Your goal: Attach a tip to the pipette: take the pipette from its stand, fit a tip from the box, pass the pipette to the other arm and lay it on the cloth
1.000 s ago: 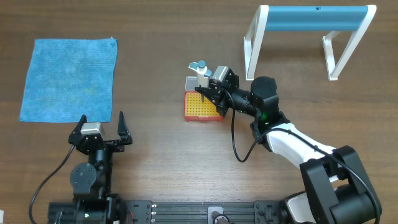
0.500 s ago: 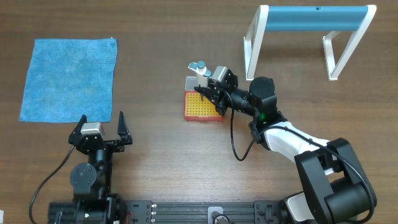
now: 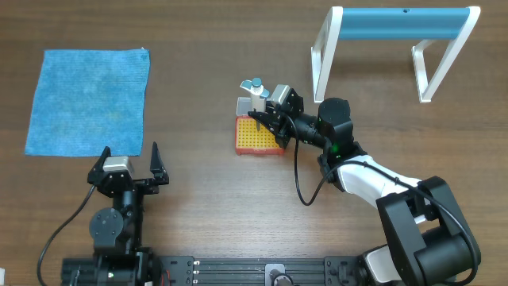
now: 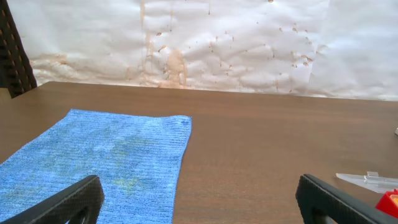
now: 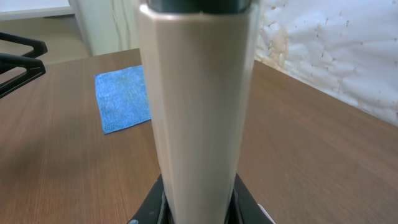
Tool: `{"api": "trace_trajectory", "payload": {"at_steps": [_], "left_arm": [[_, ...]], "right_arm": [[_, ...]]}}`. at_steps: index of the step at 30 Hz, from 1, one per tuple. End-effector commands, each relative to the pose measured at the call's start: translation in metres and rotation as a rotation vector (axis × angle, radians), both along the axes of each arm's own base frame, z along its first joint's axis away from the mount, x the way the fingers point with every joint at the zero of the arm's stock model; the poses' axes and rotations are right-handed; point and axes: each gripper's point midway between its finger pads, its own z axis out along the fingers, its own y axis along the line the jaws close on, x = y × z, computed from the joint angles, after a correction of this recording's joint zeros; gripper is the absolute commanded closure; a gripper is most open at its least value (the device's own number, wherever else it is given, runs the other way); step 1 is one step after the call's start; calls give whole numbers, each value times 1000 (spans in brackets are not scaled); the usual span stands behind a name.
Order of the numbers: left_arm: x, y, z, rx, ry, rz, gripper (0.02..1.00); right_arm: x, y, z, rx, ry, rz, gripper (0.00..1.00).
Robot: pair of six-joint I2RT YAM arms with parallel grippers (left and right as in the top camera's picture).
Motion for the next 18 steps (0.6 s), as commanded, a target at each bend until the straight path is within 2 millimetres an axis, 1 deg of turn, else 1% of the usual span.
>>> {"api": "trace_trajectory", "payload": {"at_steps": [1, 6, 11, 14, 18], "left_arm": [[0, 2, -1, -4, 1, 12, 20], [0, 2, -1, -4, 1, 12, 20], [0, 2, -1, -4, 1, 12, 23], [0, 2, -1, -4, 1, 12, 23], [0, 2, -1, -4, 1, 12, 23]], "right_arm": [[-2, 0, -6, -2, 35, 4, 925], [-2, 0, 4, 7, 7, 4, 923], [-2, 0, 5, 9, 3, 4, 928], [-1, 1, 14, 24, -33, 5, 925], [-3, 2, 15, 38, -16, 16, 925]]}}
